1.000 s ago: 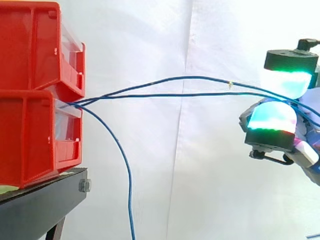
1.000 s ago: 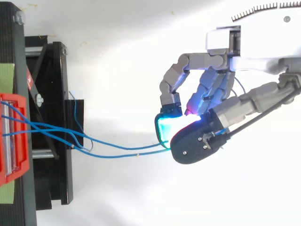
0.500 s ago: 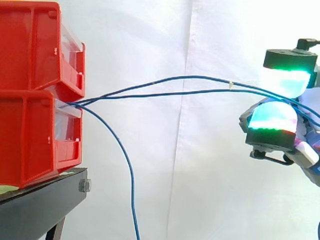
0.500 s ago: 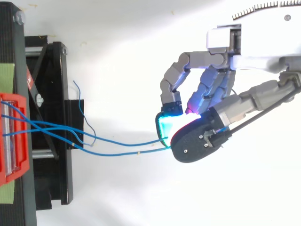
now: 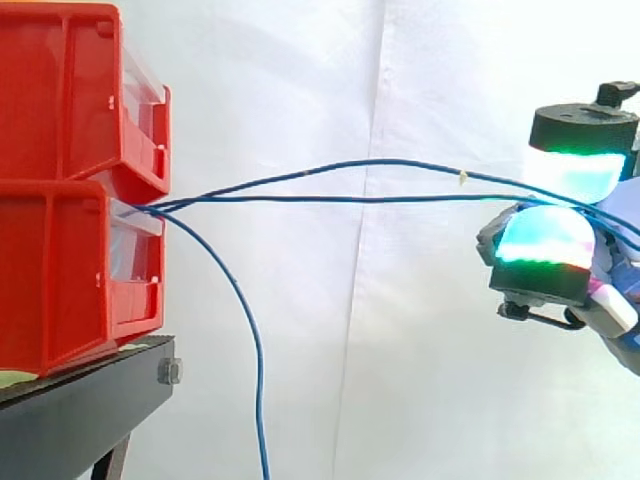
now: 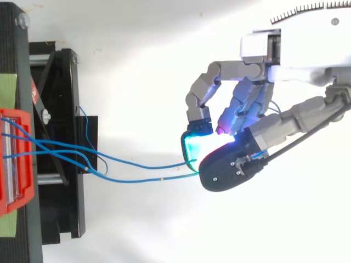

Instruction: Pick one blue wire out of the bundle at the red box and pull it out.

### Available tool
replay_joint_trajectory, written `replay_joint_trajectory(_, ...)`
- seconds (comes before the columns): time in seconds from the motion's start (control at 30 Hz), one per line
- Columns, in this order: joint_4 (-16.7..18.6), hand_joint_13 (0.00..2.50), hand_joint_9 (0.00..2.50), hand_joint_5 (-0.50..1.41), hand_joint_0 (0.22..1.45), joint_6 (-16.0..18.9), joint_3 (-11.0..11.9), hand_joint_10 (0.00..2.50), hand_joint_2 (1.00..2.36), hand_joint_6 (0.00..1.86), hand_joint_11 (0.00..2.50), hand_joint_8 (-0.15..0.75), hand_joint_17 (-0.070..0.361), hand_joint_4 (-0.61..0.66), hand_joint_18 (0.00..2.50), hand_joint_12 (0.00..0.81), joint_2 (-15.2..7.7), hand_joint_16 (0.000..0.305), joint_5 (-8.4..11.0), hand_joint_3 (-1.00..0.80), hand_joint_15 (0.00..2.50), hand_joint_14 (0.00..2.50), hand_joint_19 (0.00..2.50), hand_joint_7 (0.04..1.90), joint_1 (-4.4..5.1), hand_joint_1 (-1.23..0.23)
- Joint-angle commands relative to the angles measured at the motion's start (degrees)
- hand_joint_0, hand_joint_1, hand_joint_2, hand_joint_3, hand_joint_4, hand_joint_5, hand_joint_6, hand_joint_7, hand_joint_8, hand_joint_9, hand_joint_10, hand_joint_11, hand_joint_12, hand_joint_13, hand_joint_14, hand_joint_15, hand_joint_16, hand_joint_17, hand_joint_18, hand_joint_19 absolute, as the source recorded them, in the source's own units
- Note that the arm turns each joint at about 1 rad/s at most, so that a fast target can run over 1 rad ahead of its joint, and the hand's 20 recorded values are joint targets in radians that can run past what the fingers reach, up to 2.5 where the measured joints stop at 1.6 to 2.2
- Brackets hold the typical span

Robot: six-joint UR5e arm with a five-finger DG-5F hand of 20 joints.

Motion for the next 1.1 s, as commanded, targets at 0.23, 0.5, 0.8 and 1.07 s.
replay_joint_trajectory(0.23, 0.9, 1.28, 1.09, -0.14, 0.63, -2.0, 0.0, 0.01, 1.01, 0.94, 0.5, 0.383, 0.121, 0.09, 1.02, 0.441, -0.8, 0.054, 2.71, -0.17, 0.65, 0.02, 0.46, 1.05, 0.53, -0.75)
replay_joint_trajectory(0.5, 4.7, 1.28, 1.1, -0.14, 0.63, -2.4, 0.0, 0.01, 1.01, 0.94, 0.5, 0.389, 0.121, 0.1, 1.02, 0.446, -2.5, 0.054, 5.43, -0.17, 0.65, 0.02, 0.46, 1.06, 1.06, -0.75)
replay_joint_trajectory(0.8, 5.5, 1.27, 1.1, -0.14, 0.63, -2.3, 0.0, 0.01, 1.01, 0.94, 0.5, 0.389, 0.121, 0.1, 1.02, 0.448, -2.8, 0.054, 5.17, -0.18, 0.64, 0.02, 0.46, 1.06, 0.88, -0.75)
replay_joint_trajectory(1.07, 5.4, 1.05, 0.72, -0.13, 0.63, -2.4, 0.0, 0.0, 1.01, 0.94, 0.29, 0.38, 0.12, 0.12, 0.99, 0.453, -2.7, 0.053, 5.43, -0.18, 0.54, 0.01, 0.42, 1.06, 0.71, -0.76)
